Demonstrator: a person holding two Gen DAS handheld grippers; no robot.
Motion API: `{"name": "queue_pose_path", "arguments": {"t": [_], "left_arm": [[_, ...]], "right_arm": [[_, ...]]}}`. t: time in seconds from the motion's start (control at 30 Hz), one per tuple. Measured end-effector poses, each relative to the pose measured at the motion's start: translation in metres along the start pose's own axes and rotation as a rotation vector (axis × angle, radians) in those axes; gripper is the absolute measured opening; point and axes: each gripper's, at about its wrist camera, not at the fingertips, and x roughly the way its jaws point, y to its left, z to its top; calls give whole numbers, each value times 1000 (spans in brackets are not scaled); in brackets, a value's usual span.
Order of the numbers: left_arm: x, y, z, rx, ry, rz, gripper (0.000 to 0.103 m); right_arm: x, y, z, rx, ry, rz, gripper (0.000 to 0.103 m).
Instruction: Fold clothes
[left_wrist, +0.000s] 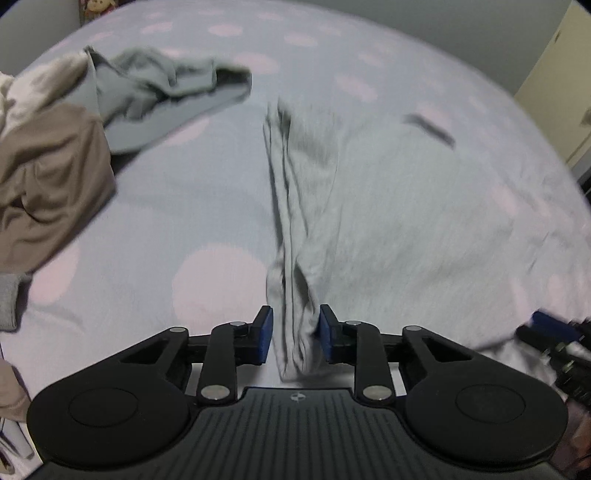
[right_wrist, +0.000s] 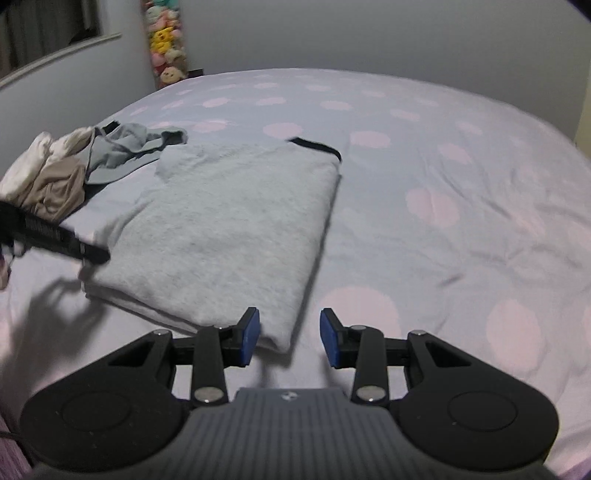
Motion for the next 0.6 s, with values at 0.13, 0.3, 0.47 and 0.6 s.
{"name": "queue_pose_path", "arguments": {"t": [0.13,0.3,0.47,0.6], "left_arm": [[6,-1,-3,3,22,21,23],[3,-1,-4,10,17,29,24],[-16,22,-1,-114,-61,-5,52],[-6,29,-1,-177,-18,-75,52]], "right_arm": [[7,-10,-3,74,-8,55,39],[26,-29,-9,245,18,133,39],[28,-46,-11,376,-1,197,41],[34,-57,-13,468,19,228,42]]}}
